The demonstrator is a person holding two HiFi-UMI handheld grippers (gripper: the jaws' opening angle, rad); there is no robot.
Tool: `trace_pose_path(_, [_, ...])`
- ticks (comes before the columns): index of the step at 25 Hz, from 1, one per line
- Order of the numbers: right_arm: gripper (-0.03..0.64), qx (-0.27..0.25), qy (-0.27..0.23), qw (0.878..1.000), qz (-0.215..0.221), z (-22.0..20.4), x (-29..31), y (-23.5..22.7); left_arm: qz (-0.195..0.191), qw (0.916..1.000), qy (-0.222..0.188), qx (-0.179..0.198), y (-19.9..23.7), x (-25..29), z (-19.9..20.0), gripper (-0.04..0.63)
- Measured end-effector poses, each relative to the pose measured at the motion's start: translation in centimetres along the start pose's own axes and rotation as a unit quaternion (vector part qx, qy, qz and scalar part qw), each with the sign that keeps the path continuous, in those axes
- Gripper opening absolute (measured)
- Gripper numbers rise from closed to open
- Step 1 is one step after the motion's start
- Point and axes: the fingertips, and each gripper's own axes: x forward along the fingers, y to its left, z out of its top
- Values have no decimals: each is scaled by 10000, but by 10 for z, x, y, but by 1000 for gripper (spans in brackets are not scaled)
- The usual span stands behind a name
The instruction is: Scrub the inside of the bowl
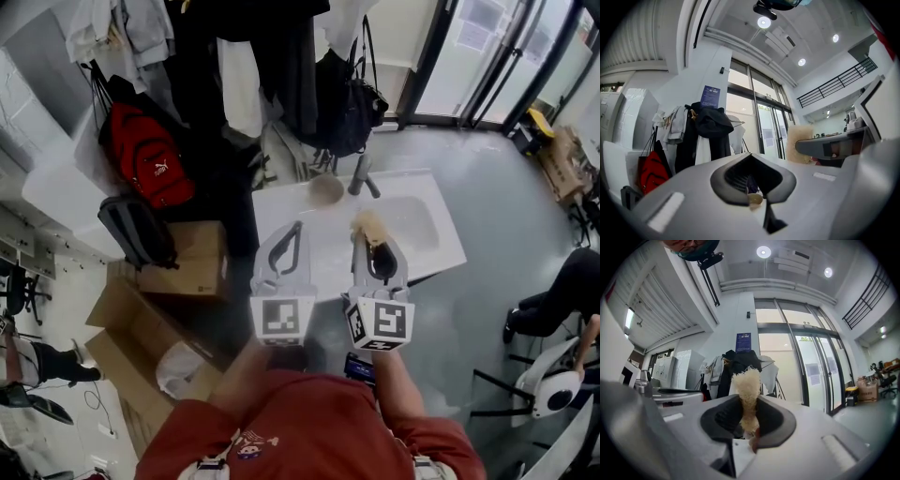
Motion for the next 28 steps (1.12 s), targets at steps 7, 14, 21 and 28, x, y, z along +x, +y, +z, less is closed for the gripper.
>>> trace_pose_path(7, [77,-54,-4,10000,-79,-9,44,13,-82,9999,-123,-46,33,31,-7,6])
trace_pose_path(14, [77,-172,-181,9995,-169,-3,72,20,-199,9996,-163,-135,52,53,-9,6])
trace_pose_path(21, [77,-259,-297,9990,-201,-6,93,13,-202,9996,-189,-9,59,76,-15,6])
trace_pose_path(28, [77,-121,-251,9996,-80,-19,115,-4,16,9994,-297,157,57,98,-27,5])
